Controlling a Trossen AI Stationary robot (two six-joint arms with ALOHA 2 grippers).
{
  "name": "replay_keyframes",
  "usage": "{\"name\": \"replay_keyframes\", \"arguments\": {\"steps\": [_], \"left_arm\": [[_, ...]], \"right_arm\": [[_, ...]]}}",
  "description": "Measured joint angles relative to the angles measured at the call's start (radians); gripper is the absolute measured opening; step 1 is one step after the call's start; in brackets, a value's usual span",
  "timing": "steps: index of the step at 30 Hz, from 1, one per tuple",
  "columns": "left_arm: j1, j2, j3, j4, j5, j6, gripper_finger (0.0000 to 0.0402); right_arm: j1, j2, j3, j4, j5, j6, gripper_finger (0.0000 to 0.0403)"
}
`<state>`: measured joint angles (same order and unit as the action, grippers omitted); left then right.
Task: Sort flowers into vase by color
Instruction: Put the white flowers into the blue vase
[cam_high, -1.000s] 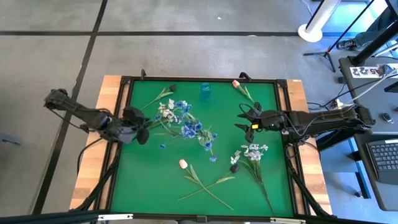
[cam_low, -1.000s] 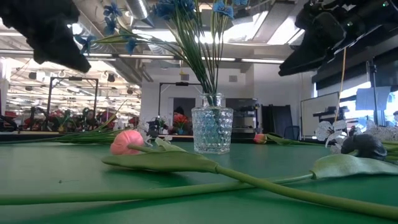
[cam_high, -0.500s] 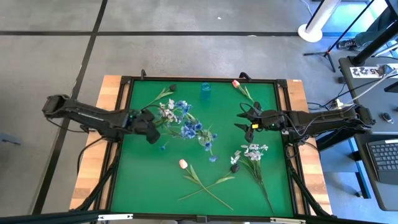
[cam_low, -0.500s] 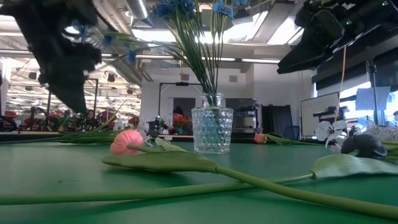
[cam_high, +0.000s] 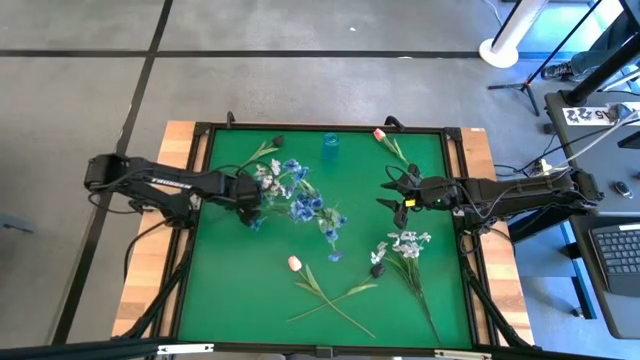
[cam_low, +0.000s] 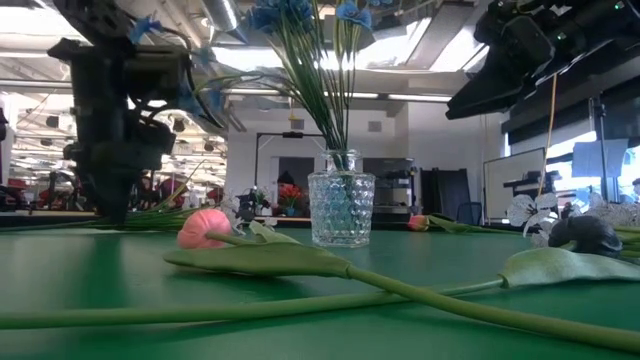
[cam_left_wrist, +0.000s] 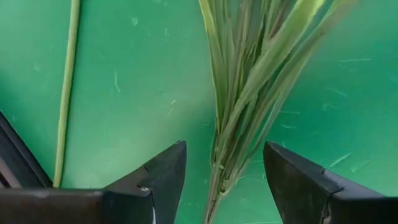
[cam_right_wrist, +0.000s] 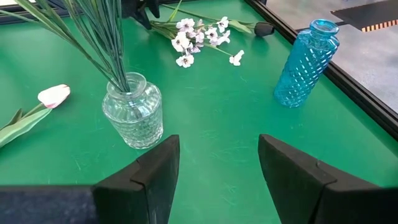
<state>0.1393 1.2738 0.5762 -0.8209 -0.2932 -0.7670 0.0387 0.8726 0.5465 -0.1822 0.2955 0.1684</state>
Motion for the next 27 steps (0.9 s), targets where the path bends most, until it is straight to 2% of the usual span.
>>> {"name": "replay_keyframes", "arguments": {"steps": [4,7,17,22,27], "left_arm": [[0.001,0.004,0.0,0.008,0.005,0.012,0.02],[0.001,0.004,0.0,0.008,0.034,0.011,0.0175],[-0.004,0.003,0.0,0.003,0.049,0.002,0.0013],[-0.004,-0.046,0.012,-0.11,0.013,-0.043,0.0002],[-0.032,-0.134,0.108,-0.267,-0.057,-0.121,0.0001]], "right_arm": [[0.0,0.0,0.0,0.0,0.0,0.0,0.0217],[0.0,0.0,0.0,0.0,0.0,0.0,0.0217],[0.0,0.0,0.0,0.0,-0.035,0.009,0.0217],[0.001,0.0,0.0,0.0,-0.044,0.009,0.0217],[0.001,0.0,0.0,0.002,-0.044,0.01,0.0217]]}}
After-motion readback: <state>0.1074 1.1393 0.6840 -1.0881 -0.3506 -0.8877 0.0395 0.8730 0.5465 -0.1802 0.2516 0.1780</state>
